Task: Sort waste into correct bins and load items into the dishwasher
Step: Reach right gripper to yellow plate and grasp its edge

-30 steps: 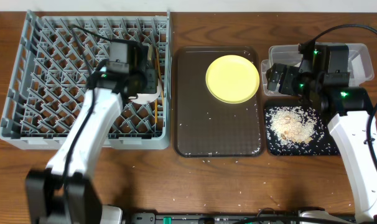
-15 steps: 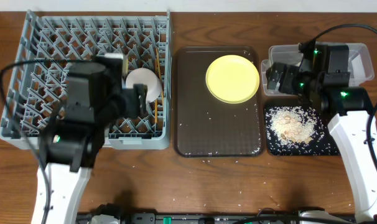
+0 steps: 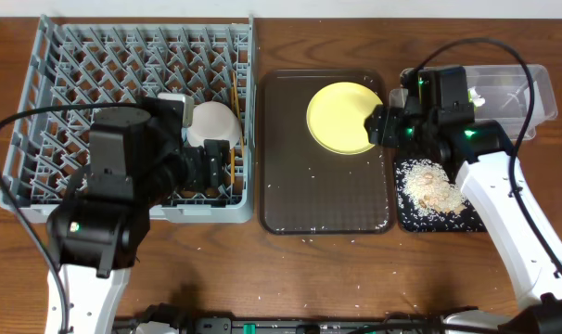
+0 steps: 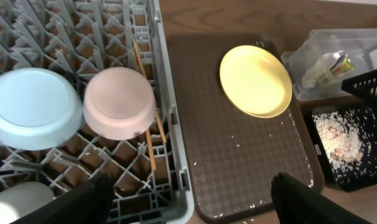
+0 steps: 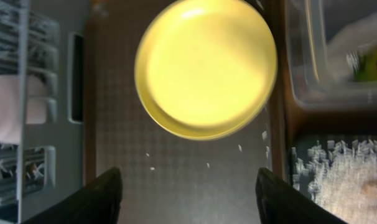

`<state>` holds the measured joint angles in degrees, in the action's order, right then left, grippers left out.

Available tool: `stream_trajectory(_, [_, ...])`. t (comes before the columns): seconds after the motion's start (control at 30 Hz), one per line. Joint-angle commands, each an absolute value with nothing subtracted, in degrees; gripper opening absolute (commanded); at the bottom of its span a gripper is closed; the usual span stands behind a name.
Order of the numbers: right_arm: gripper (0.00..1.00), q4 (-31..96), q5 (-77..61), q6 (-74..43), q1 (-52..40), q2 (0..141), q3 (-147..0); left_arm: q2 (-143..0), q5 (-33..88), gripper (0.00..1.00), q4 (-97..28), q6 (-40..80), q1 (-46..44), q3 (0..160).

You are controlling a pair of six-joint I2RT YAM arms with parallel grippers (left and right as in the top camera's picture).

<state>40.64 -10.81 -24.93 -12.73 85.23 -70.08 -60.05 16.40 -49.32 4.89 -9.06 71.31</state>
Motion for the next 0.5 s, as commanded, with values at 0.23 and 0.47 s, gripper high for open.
stream_trajectory(0.23, [0.58, 35.7, -7.9, -56.4, -15.6, 104.9, -65.8, -62.5, 18.0, 0.82, -50.2, 5.0, -9.0, 71.5])
stream_trajectory(0.47, [0.4, 27.4, -8.8, -57.3, -15.7, 115.3, -65.8, -62.5, 18.0, 0.82, -50.6, 5.0, -9.0, 71.5])
